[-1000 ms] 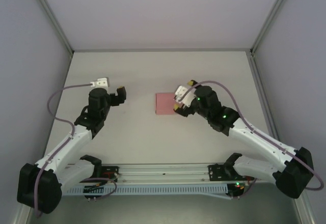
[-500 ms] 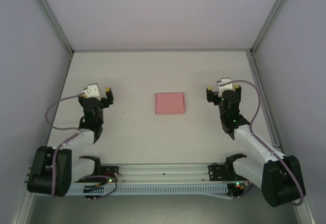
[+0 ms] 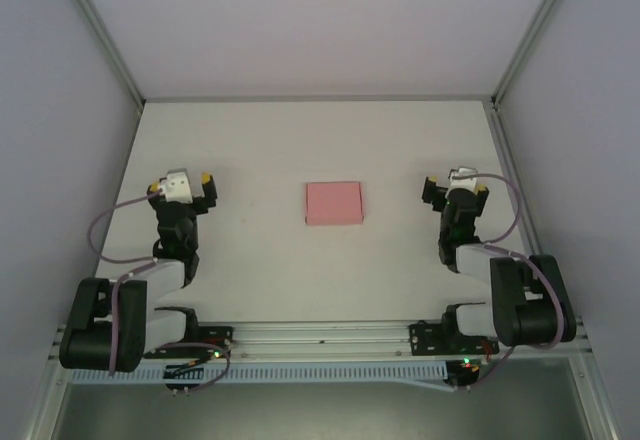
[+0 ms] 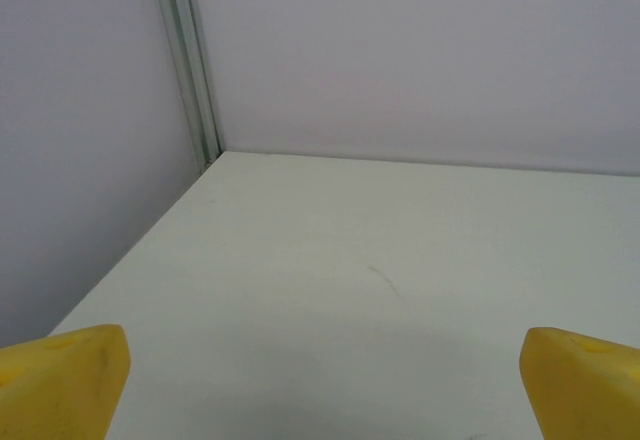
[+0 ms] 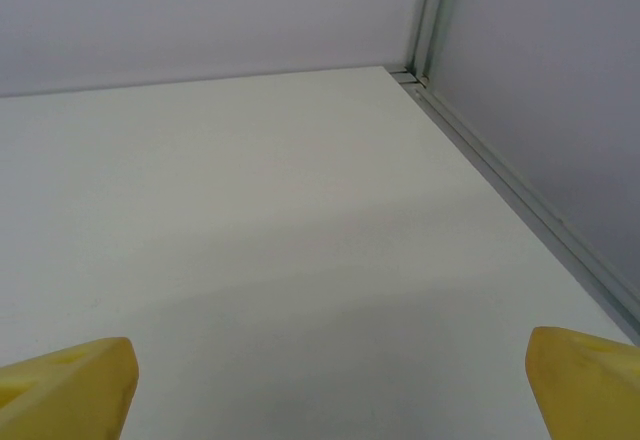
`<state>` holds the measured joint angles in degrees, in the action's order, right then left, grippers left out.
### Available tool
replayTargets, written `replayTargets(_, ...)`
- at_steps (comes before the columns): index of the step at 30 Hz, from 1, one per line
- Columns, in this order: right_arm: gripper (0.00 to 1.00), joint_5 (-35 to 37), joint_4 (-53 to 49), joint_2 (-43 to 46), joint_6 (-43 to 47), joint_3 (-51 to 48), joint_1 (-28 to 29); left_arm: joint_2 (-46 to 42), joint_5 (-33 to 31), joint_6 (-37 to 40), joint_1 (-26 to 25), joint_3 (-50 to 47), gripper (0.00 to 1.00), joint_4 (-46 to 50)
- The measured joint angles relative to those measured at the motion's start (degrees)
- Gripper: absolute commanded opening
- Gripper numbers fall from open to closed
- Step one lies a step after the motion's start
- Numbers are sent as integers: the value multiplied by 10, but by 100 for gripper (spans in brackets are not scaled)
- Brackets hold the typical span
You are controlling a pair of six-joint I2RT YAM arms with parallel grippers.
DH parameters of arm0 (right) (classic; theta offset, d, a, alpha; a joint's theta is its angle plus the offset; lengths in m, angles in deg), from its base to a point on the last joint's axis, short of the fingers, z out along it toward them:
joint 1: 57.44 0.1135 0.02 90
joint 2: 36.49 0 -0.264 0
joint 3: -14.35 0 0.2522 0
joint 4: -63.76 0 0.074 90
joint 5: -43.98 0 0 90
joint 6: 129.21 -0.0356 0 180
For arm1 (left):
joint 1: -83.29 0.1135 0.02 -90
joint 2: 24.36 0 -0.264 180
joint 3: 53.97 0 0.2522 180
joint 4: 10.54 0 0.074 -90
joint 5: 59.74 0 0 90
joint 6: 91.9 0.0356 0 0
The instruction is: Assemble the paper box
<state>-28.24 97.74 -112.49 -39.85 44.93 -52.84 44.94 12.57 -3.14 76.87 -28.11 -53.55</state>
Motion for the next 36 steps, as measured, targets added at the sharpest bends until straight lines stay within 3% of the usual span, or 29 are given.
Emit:
replayTargets(9,100,-41,155,-117,2,-43,-1,109,20,21,3,-9,100,-68)
replayTargets(11,100,-47,153,-141,2,-34,-1,169,18,25,7,-3,100,-113)
replayTargets(13,100,-54,134,-139,2,-20,-3,191,33,25,19,4,100,-96)
replayTargets(19,100,-108,115,-139,-10,23,-46,192,61,25,42,18,100,-99)
replayTargets(36,100,-142,102,-139,-11,22,-47,192,73,25,42,18,100,-101)
